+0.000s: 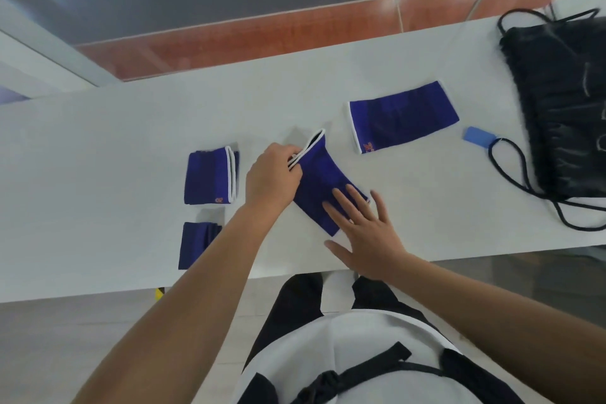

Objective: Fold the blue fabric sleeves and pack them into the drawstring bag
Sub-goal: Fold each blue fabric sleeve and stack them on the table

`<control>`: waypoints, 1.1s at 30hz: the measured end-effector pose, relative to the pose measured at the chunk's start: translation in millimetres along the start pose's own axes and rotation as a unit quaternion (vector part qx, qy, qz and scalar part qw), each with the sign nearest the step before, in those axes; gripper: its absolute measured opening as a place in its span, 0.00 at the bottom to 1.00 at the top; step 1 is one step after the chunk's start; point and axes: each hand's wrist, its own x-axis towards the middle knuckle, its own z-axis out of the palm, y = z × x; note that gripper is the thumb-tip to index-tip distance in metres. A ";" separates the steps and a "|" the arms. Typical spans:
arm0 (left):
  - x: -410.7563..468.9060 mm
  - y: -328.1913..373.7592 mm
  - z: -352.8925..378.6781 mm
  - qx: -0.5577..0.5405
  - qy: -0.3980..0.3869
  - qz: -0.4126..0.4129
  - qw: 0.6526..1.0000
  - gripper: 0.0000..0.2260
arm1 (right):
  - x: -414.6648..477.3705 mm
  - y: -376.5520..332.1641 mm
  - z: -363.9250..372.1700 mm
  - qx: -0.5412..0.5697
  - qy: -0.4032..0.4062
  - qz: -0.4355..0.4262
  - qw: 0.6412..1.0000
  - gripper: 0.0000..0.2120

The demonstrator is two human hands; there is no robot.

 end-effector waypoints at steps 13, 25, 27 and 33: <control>-51.0 7.3 60.2 0.023 -0.052 0.132 0.990 0.08 | -46.1 24.1 28.6 -0.009 -0.009 0.059 0.998 0.34; -60.3 -21.4 108.6 0.023 -0.129 0.175 0.976 0.16 | -46.5 27.6 27.0 -0.016 -0.015 0.052 0.998 0.33; -58.5 -22.4 106.3 0.022 -0.134 0.174 0.975 0.18 | -46.6 27.4 24.6 0.001 0.012 0.061 0.998 0.33; -39.3 -24.5 92.0 0.038 -0.008 0.238 0.970 0.19 | -35.5 21.6 7.2 0.005 0.053 0.036 0.998 0.35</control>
